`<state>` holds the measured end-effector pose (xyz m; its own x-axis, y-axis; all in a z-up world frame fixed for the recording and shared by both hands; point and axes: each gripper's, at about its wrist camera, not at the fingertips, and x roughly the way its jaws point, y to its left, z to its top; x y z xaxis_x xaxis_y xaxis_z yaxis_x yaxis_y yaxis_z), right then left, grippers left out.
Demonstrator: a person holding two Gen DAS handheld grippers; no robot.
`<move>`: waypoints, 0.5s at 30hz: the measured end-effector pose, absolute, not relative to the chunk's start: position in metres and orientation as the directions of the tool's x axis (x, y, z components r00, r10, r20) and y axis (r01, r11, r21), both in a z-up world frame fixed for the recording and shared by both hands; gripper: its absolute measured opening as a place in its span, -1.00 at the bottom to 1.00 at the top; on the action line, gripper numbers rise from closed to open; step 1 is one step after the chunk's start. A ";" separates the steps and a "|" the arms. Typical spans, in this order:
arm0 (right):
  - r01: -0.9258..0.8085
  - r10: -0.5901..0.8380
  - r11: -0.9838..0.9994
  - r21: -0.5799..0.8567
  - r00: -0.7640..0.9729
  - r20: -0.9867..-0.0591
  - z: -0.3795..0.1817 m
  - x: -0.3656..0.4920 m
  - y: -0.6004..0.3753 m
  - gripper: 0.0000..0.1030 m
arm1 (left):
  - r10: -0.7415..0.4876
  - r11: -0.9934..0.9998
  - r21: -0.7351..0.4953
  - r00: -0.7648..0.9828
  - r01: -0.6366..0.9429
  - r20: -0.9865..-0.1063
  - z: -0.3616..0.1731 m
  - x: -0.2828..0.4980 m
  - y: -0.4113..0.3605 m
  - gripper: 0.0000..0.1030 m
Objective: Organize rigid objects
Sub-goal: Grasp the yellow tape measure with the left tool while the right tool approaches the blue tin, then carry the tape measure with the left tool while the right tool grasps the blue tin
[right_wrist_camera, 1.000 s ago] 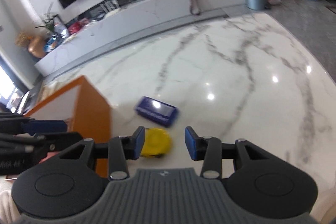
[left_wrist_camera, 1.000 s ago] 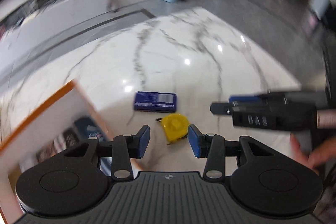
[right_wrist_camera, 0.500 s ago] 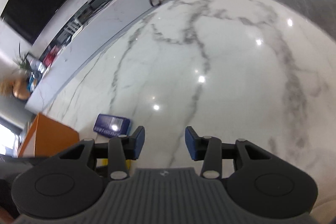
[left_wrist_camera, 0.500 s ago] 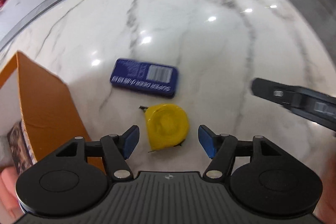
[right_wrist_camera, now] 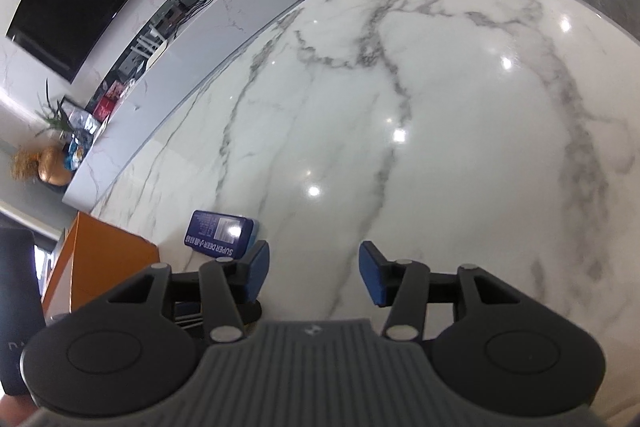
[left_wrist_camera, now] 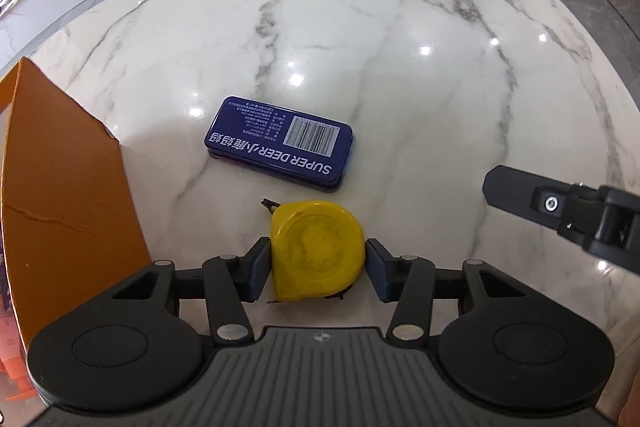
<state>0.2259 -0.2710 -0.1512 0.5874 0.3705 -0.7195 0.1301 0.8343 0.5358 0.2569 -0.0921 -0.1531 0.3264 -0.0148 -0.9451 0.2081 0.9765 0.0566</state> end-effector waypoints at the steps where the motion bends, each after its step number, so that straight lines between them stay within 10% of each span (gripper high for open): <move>1: 0.116 0.370 0.841 0.528 0.587 -0.720 -0.150 0.226 -0.269 -0.01 | -0.011 0.977 0.063 0.341 0.205 -0.940 -0.151 0.256 -0.092 0.11; 10: -0.065 0.374 0.905 0.420 0.593 -0.713 -0.129 0.226 -0.246 0.01 | -0.122 0.988 -0.062 0.482 0.139 -0.868 -0.076 0.246 -0.055 0.11; 15: -0.284 0.429 0.903 0.322 0.543 -0.722 -0.117 0.247 -0.216 0.49 | -0.129 0.992 -0.108 0.515 0.070 -0.848 -0.039 0.242 -0.017 0.11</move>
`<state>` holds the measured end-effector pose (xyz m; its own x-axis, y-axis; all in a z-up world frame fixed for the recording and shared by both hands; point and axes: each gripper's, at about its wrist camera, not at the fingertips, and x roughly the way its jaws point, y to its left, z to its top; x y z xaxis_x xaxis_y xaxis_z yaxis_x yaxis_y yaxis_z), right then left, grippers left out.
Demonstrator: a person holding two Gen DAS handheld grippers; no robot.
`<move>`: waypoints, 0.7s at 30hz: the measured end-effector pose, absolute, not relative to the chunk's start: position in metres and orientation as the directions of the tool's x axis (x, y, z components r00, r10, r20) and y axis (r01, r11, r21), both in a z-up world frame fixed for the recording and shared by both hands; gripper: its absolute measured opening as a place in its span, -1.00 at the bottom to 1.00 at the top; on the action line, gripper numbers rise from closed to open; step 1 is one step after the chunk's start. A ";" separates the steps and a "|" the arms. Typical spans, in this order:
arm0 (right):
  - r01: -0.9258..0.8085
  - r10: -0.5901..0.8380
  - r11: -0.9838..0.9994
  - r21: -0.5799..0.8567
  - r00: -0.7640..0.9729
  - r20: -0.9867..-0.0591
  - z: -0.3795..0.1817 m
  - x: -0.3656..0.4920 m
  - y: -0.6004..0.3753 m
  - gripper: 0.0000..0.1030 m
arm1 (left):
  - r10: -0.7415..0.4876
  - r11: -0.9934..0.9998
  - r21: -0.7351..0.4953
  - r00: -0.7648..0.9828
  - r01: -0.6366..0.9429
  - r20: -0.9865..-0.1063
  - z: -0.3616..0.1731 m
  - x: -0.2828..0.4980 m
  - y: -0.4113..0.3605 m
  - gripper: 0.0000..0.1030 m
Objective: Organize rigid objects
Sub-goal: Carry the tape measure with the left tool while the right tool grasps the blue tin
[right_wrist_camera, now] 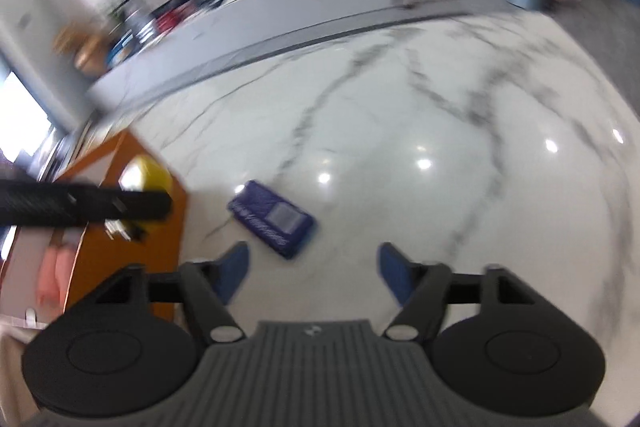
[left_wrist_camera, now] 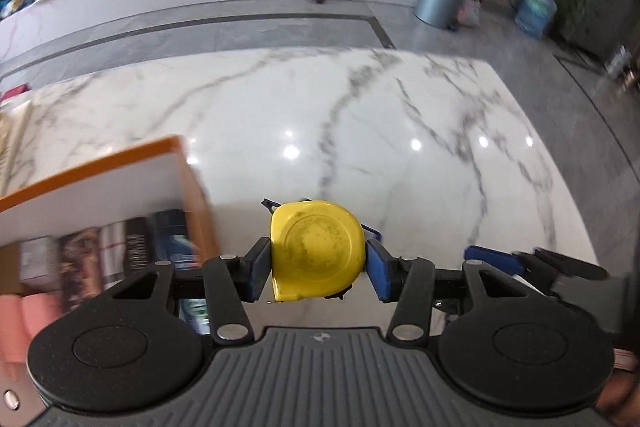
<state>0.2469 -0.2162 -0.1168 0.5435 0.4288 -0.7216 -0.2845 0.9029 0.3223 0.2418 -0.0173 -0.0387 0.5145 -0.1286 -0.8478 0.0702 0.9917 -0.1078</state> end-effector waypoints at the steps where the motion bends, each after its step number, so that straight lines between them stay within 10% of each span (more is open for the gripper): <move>1: -0.332 0.434 0.897 0.293 0.534 -0.725 -0.117 0.252 -0.209 0.49 | -0.128 0.992 -0.115 0.519 0.058 -0.845 -0.034 0.241 -0.009 0.11; 21: -0.686 0.363 0.728 0.009 0.374 -0.853 -0.159 0.332 -0.107 0.35 | -0.273 0.937 -0.317 0.258 -0.147 -0.927 -0.113 0.221 0.090 0.11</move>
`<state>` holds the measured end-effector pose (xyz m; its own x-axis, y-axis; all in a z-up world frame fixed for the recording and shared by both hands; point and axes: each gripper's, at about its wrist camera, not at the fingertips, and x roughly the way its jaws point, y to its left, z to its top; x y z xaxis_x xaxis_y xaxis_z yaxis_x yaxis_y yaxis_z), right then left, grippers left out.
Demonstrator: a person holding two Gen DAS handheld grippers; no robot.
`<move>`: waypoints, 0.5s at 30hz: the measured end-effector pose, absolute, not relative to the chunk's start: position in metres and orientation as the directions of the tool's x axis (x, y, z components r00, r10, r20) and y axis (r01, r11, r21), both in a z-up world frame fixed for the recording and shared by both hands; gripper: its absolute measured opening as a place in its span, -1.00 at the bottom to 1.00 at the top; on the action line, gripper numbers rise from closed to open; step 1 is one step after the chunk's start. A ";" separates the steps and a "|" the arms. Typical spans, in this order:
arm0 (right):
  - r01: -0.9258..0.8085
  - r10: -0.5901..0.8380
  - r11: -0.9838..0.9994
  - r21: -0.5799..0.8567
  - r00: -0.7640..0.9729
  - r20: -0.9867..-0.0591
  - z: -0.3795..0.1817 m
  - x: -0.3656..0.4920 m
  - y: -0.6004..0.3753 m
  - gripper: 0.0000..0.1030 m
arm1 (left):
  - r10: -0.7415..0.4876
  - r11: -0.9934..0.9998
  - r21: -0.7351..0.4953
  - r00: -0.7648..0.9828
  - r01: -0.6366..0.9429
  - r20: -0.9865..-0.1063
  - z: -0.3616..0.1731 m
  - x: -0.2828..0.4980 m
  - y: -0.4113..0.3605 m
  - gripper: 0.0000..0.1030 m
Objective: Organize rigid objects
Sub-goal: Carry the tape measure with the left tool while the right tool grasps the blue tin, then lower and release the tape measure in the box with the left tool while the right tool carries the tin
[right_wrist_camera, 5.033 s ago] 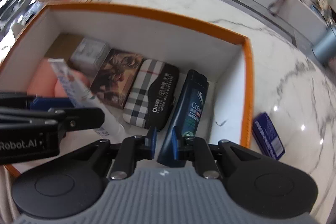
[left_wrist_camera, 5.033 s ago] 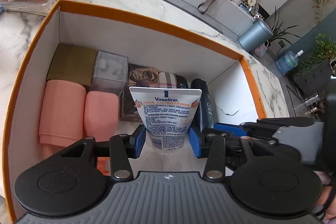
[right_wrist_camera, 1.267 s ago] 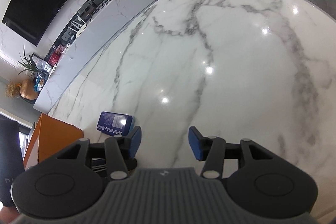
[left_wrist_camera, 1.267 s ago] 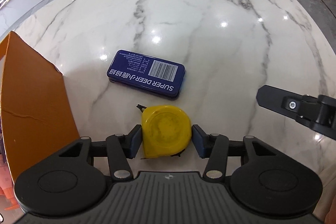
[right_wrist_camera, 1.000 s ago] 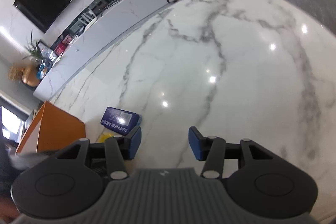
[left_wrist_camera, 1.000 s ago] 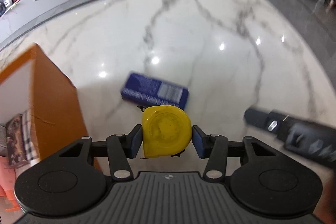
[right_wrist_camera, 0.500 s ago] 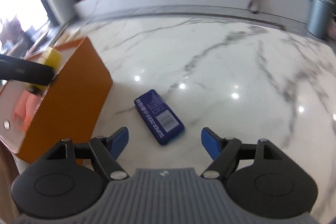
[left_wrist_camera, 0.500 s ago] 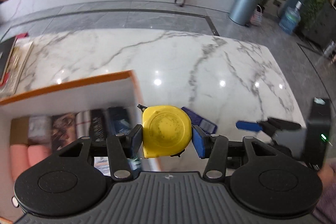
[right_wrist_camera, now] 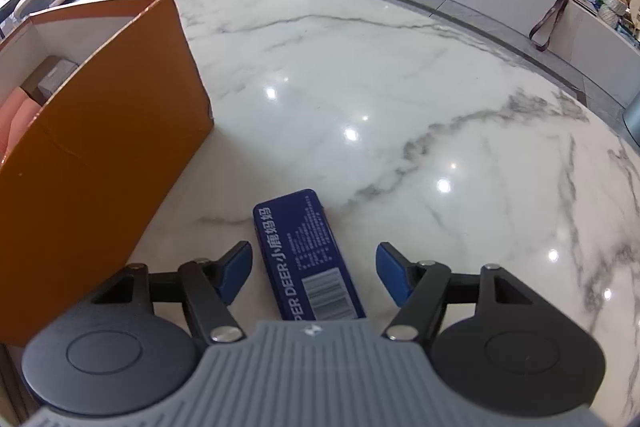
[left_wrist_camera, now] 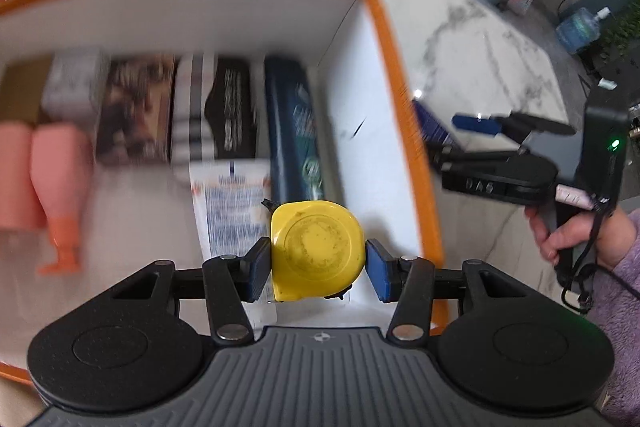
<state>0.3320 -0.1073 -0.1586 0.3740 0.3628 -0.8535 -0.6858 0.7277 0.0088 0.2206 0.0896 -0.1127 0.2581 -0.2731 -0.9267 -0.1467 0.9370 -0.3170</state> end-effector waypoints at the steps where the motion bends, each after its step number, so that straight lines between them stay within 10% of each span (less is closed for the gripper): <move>1: -0.689 0.357 0.725 0.001 0.374 -0.856 -0.160 0.333 -0.105 0.35 | -0.276 0.936 -0.317 0.238 -0.153 -0.931 -0.117 0.221 0.089 0.11; 15: -0.702 0.318 0.712 -0.023 0.351 -0.881 -0.163 0.332 -0.092 -0.02 | -0.338 0.911 -0.357 0.124 -0.206 -0.933 -0.137 0.225 0.101 0.12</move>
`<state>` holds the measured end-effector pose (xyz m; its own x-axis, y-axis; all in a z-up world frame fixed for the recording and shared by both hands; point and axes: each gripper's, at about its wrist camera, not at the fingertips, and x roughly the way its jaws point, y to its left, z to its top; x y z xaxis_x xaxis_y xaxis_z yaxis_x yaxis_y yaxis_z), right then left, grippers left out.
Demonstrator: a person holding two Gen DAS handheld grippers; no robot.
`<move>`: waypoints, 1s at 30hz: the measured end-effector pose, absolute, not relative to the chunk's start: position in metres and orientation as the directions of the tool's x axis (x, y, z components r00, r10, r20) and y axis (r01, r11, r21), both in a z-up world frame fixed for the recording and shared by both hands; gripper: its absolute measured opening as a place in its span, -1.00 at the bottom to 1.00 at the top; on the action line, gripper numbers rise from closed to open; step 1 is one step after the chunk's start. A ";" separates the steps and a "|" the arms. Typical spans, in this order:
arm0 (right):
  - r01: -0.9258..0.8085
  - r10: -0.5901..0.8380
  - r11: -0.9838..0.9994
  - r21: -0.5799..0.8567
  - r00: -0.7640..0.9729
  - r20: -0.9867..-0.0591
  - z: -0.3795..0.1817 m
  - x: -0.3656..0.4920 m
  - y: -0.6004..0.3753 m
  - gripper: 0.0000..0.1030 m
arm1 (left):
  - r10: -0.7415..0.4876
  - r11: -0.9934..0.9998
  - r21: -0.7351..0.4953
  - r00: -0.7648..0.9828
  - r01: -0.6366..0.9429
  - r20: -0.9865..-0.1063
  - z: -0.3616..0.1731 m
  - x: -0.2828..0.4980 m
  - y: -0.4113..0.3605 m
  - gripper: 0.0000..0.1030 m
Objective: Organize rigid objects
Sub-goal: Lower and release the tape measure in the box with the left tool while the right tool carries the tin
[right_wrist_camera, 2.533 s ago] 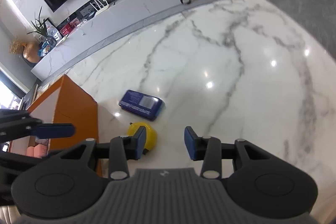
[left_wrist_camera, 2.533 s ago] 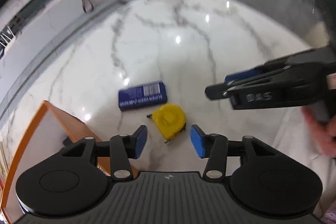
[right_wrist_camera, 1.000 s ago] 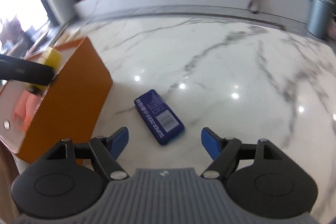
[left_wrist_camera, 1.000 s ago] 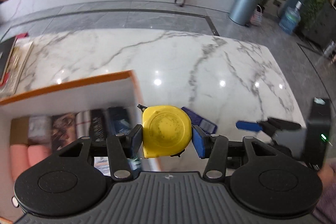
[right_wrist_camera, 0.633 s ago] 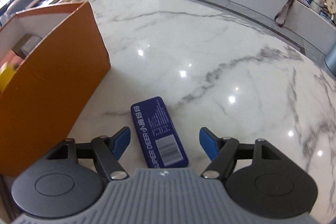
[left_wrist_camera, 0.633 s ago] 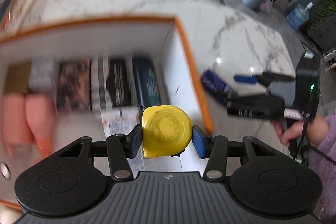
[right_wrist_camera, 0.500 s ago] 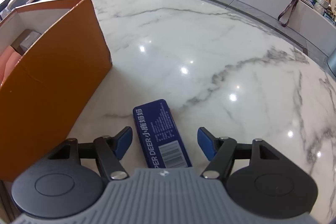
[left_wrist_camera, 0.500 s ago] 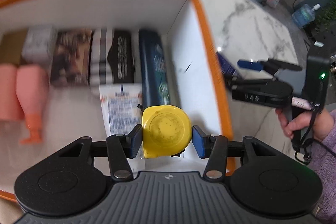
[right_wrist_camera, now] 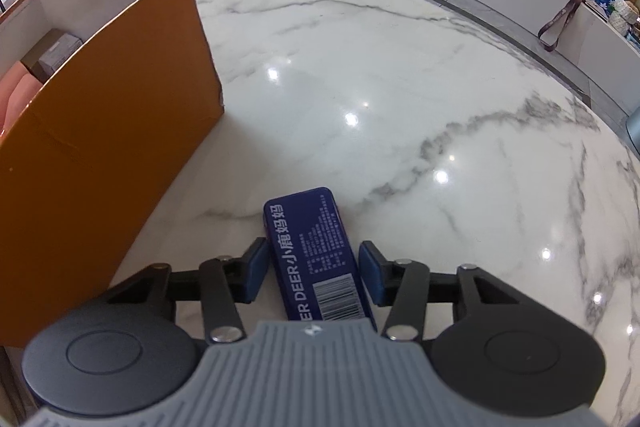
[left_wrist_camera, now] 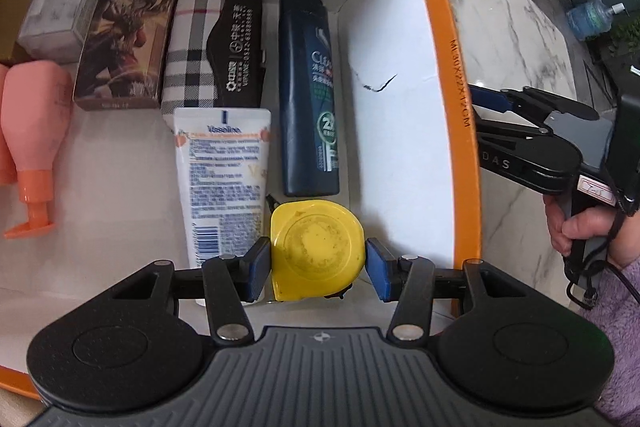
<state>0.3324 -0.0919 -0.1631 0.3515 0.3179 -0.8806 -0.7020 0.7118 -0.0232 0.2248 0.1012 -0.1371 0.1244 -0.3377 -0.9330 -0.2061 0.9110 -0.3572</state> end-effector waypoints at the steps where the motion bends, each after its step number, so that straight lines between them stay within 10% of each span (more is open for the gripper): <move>1: -0.696 0.315 0.718 -0.022 0.353 -0.881 -0.163 0.332 -0.092 -0.03 | -0.326 0.915 -0.345 0.118 -0.210 -0.938 -0.139 0.224 0.101 0.12; 15: -0.545 0.395 0.832 0.109 0.442 -0.806 -0.097 0.282 -0.114 -0.13 | -0.357 0.883 -0.414 0.256 -0.223 -0.899 -0.111 0.201 0.128 0.22; 30: -0.595 0.622 0.732 0.331 0.387 -0.680 -0.014 0.221 -0.037 -0.13 | -0.075 0.925 -0.259 0.534 -0.279 -0.842 -0.044 0.163 0.217 0.03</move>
